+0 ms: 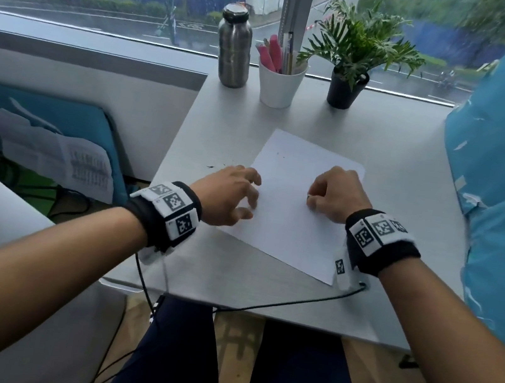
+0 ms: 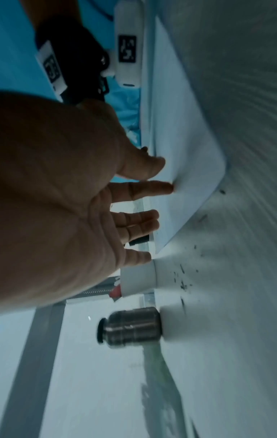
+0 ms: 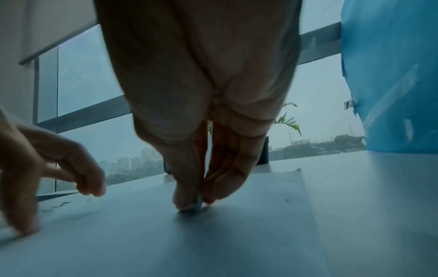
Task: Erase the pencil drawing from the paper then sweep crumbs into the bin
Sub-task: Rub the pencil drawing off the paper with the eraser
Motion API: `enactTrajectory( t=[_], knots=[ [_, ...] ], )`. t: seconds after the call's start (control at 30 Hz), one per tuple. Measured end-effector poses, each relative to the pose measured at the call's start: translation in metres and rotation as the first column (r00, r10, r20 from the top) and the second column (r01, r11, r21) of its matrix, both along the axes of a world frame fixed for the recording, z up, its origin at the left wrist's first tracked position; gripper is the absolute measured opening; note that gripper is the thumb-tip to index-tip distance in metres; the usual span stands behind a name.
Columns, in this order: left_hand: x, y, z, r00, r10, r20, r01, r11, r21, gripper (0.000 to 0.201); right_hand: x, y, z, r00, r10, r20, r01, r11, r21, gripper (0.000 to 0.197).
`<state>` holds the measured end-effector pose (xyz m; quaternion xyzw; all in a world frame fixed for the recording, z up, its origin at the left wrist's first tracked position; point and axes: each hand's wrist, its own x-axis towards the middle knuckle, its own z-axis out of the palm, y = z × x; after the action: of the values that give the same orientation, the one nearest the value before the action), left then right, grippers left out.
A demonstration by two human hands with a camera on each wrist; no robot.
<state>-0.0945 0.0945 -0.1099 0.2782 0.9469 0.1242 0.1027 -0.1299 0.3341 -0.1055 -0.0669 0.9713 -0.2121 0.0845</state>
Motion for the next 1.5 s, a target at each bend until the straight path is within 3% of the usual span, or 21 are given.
enactTrajectory(
  t=[0.07, 0.27, 0.37, 0.43, 0.57, 0.73, 0.9, 1.03, 1.2, 1.33, 1.5],
  knots=[
    [-0.007, -0.001, 0.001, 0.999, 0.026, 0.046, -0.028, 0.999, 0.039, 0.029, -0.006, -0.001, 0.004, 0.999, 0.026, 0.037, -0.027, 0.999, 0.027, 0.007],
    [-0.037, 0.0, -0.007, 0.966, 0.063, 0.252, -0.039, 0.994, -0.102, 0.115, -0.004, -0.01, 0.005, 0.993, 0.119, -0.008, -0.119, 0.992, 0.032, 0.007],
    [-0.046, -0.002, -0.01, 0.959, 0.058, 0.277, -0.003, 0.981, -0.193, 0.127, 0.001, -0.029, 0.006, 0.974, 0.223, -0.039, -0.225, 0.972, -0.074, 0.008],
    [-0.048, -0.003, -0.011, 0.957, 0.043, 0.288, 0.021, 0.977, -0.214, 0.13, -0.005, -0.038, 0.006, 0.973, 0.225, -0.046, -0.228, 0.967, -0.11, 0.01],
    [-0.048, -0.007, -0.013, 0.955, 0.025, 0.297, 0.037, 0.979, -0.201, 0.131, -0.018, -0.038, 0.002, 0.996, 0.068, -0.049, -0.076, 0.982, -0.173, 0.01],
    [-0.049, -0.008, -0.014, 0.952, 0.01, 0.306, 0.056, 0.976, -0.209, 0.132, 0.012, -0.046, 0.001, 0.95, 0.297, 0.097, -0.281, 0.947, -0.156, 0.009],
    [-0.049, -0.006, -0.012, 0.958, -0.001, 0.288, 0.072, 0.969, -0.236, 0.132, -0.02, -0.039, 0.006, 0.991, 0.13, -0.021, -0.132, 0.983, -0.131, 0.012],
    [-0.049, -0.005, -0.014, 0.964, -0.002, 0.265, 0.076, 0.96, -0.269, 0.133, 0.011, -0.051, 0.005, 0.936, 0.343, 0.072, -0.336, 0.937, -0.094, 0.009],
    [-0.048, -0.005, -0.014, 0.967, 0.028, 0.254, 0.045, 0.959, -0.279, 0.131, -0.019, -0.04, 0.007, 0.99, 0.142, -0.025, -0.144, 0.985, -0.098, 0.013],
    [-0.049, -0.007, -0.017, 0.968, 0.033, 0.25, 0.041, 0.959, -0.282, 0.132, 0.014, -0.05, 0.003, 0.939, 0.338, 0.066, -0.331, 0.939, -0.098, 0.007],
    [-0.048, -0.006, -0.014, 0.965, 0.043, 0.26, 0.034, 0.958, -0.284, 0.131, -0.021, -0.037, 0.007, 0.989, 0.145, -0.021, -0.147, 0.986, -0.083, 0.013]
  ],
)
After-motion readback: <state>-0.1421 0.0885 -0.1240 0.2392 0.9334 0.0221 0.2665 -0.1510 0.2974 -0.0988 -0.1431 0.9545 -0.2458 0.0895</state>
